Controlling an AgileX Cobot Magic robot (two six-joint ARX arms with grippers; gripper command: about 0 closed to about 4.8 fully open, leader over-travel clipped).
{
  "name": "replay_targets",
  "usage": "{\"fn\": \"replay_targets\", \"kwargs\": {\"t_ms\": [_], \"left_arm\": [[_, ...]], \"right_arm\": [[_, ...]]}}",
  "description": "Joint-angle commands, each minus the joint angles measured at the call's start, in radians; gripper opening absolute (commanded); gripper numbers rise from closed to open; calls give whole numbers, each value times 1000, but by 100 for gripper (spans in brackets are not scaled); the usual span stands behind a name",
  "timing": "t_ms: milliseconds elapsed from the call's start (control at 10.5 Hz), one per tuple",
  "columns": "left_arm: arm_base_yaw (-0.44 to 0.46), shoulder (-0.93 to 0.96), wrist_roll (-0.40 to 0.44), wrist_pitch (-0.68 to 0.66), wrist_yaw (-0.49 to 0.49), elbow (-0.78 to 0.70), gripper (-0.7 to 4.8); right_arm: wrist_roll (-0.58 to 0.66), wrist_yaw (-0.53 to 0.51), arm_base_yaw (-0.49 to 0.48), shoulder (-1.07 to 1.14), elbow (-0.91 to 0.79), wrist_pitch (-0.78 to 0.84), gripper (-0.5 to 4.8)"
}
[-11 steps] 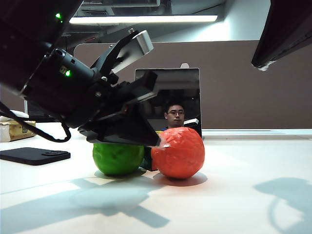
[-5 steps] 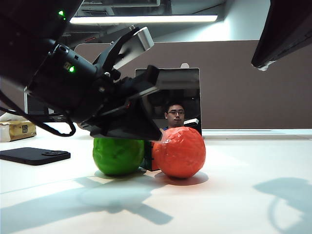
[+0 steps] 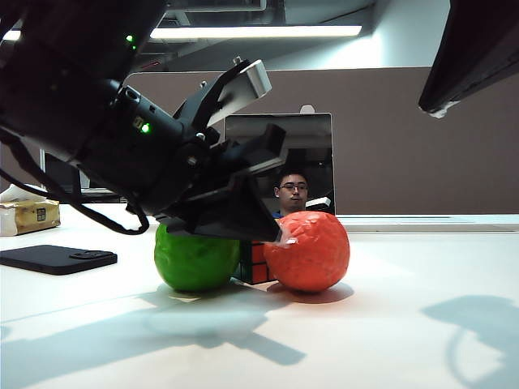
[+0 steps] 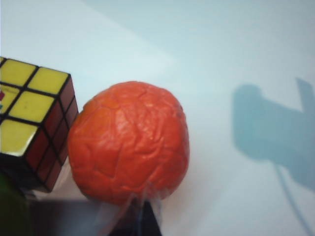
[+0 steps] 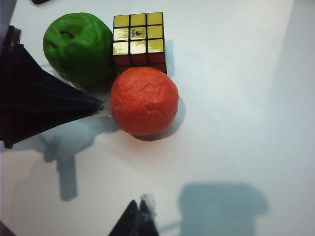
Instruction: Move all the fruits on the tabletop near the face of the Rubik's cube that has the color most similar to each fruit.
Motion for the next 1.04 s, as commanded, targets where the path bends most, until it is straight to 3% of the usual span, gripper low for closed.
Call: {"fn": "replay_targets", "kwargs": {"t_ms": [95,665,1044], "left_arm": [[-2,-4,7,0,6,8,-5],[-2,-72,-23,-71,46,8,-5],[0,-252,29,-150,-42,8,-5]], "right_arm": [[5,-1,0,-2,2,17,-1],[5,-1,0,-2,2,17,-1],[8,0,0,-2,2,18,-1]]}}
